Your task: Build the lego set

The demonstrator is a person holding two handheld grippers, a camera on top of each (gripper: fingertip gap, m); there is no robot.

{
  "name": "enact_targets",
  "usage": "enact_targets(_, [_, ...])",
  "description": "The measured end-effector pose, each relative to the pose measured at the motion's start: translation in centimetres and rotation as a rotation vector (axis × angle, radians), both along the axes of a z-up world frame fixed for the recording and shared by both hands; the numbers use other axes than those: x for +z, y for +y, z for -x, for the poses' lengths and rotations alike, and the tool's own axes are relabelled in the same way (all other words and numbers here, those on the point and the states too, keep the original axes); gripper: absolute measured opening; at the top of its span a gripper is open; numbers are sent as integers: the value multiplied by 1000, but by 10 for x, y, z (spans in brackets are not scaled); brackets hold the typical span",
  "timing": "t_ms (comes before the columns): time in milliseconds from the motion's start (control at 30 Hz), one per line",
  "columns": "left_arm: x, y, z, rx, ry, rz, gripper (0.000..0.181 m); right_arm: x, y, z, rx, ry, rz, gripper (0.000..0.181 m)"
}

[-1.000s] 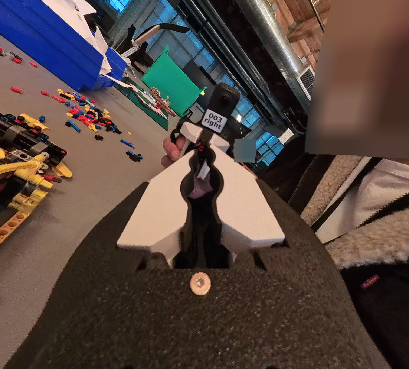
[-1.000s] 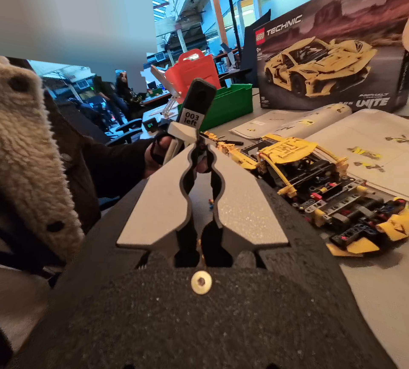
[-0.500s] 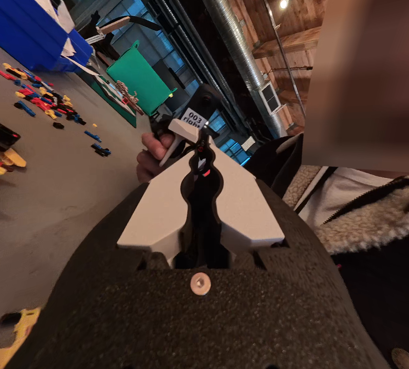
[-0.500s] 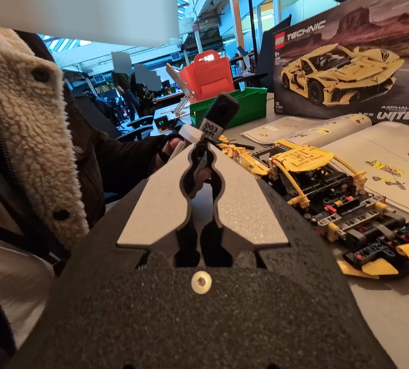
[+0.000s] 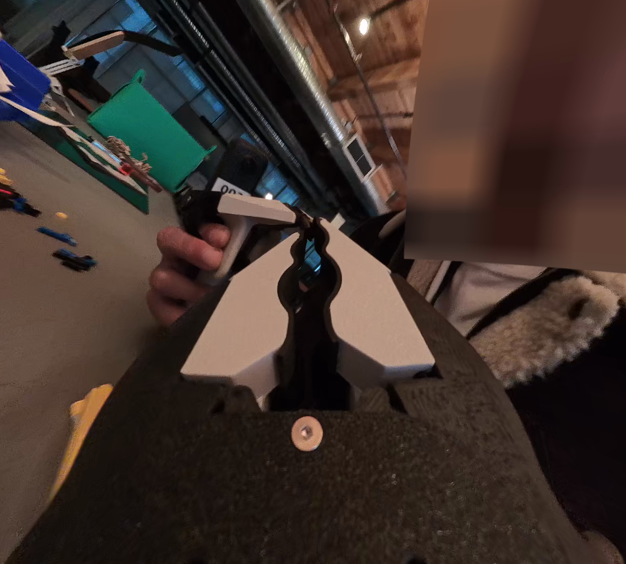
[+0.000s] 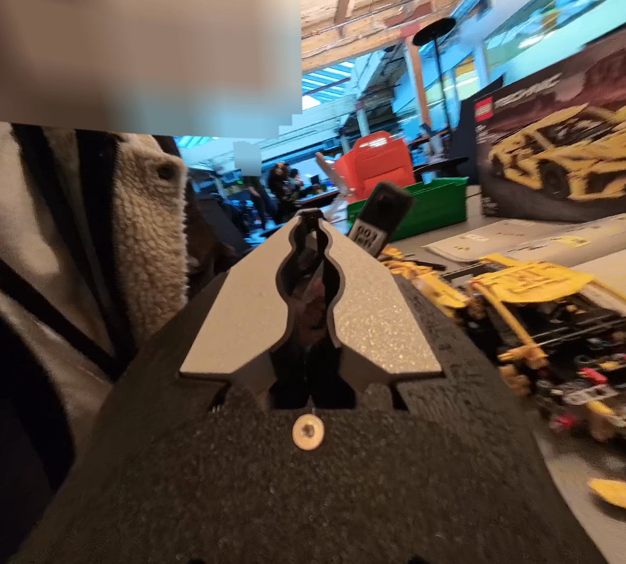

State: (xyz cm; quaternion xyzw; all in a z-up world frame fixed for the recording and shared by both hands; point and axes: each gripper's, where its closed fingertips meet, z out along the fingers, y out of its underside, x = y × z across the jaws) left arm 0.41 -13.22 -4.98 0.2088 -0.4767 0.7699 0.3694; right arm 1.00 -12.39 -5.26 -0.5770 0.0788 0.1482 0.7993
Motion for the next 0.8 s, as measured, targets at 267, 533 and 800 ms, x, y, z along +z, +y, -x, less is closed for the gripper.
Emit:
enact_targets(267, [-11, -1, 0, 30, -57, -111, 5, -10, 1, 3, 174, 150, 60, 6])
enact_targets(533, [-21, 10, -19, 127, -21, -152, 5, -17, 2, -18, 22, 83, 134, 15])
enact_targets(800, [-44, 22, -57, 365, 149, -193, 4, -51, 32, -50, -550, -378, 571, 38])
